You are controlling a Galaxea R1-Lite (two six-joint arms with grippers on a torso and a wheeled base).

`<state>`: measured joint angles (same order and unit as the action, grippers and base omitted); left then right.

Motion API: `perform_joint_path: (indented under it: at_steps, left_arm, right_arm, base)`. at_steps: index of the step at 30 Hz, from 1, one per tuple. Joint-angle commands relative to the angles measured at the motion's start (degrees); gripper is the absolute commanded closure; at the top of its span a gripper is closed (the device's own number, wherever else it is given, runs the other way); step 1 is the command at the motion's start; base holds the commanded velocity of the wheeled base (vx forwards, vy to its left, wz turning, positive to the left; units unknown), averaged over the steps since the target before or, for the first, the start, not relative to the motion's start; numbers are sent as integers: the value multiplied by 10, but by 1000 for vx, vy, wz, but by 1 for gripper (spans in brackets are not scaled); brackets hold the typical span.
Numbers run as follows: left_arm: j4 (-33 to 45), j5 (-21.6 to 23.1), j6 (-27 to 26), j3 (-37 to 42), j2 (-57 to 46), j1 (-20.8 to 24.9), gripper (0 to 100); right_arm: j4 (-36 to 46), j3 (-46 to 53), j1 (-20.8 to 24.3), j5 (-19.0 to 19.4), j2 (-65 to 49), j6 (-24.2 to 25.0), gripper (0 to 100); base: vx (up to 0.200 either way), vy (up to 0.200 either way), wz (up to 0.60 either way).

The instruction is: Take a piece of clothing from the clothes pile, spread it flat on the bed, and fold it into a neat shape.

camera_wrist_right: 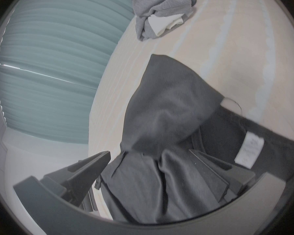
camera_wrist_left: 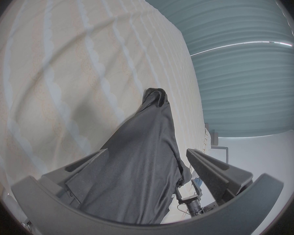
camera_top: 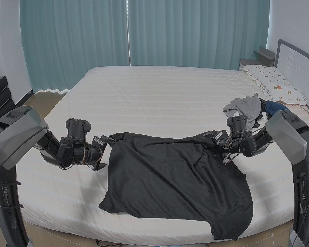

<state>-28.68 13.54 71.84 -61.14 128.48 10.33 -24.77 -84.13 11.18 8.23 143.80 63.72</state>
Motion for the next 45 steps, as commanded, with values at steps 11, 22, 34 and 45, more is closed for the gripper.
perform_joint_path:
  at_steps: [11, 22, 34, 45]
  left_arm:
    - [-1, 1, 1, 4, -4, -1, 0]
    - [-1, 1, 1, 5, -3, 0, 0]
    - [-1, 1, 0, 5, -3, 0, 0]
    - [-1, 1, -1, 5, -3, 0, 0]
  right_arm:
    - [-94, -277, -6, -55, 132, -36, 0]
    - [-182, -305, -10, -84, 195, -200, 0]
    - [-181, -171, -37, -49, 120, -216, 0]
    - [-174, -107, -57, -28, 103, -238, 0]
  base:
    - [0, 0, 0]
    - [0, 0, 0]
    - [0, 0, 0]
    - [0, 0, 0]
